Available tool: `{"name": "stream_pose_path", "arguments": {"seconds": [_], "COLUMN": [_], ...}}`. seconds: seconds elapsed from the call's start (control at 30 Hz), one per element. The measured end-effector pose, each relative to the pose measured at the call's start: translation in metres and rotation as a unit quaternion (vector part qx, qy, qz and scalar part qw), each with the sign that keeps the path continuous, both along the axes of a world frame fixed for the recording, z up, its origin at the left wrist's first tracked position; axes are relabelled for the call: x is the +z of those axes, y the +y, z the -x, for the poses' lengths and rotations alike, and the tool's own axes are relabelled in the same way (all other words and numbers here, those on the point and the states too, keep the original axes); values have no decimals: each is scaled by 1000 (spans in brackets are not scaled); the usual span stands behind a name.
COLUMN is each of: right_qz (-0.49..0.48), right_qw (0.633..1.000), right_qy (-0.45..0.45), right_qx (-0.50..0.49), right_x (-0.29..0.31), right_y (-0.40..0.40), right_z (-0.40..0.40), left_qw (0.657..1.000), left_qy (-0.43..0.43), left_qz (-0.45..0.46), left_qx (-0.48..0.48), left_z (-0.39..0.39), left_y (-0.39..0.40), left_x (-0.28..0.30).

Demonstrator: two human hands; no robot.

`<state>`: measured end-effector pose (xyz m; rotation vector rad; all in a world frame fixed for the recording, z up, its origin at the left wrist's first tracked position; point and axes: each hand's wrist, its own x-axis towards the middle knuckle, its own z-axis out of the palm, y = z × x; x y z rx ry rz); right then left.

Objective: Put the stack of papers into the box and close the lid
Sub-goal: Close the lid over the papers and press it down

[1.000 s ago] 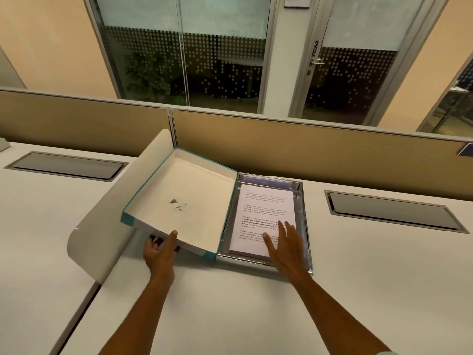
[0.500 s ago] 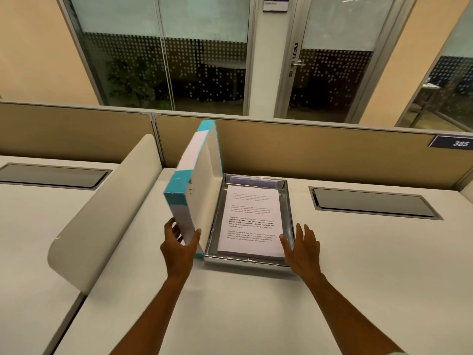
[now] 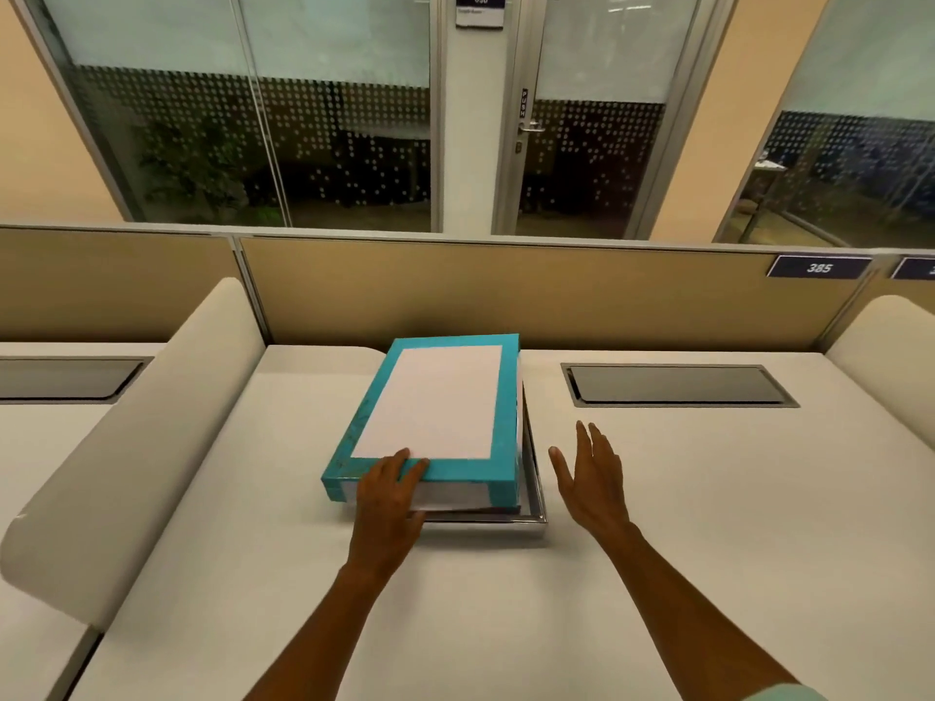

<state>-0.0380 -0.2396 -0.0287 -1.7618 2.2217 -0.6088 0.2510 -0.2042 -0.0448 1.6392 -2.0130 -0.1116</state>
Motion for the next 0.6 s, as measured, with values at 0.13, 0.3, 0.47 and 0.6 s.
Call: {"name": "stream_pose_path", "arguments": {"seconds": [0.13,0.3,0.47,0.6], "right_qz": [9,-39,-62,-62], "right_qw": [999,984,953,956], "right_qy": [-33,-165,-296,-286], "right_qx": [24,45,4,-1], "right_x": [-1,-5,2,2], "right_y": [2,3,-3,-9], "right_z": [-4,-29,-50,-49], "left_qw": [998,999,943,819], "left_qy": [-62,16,253,481], "left_qz": [10,41,-58,-158], "left_qx": [-9,8,207,269], "left_z": [11,3,-11,-26], "left_y": [5,1,-13,-18], "left_x": [-6,5,19,23]}}
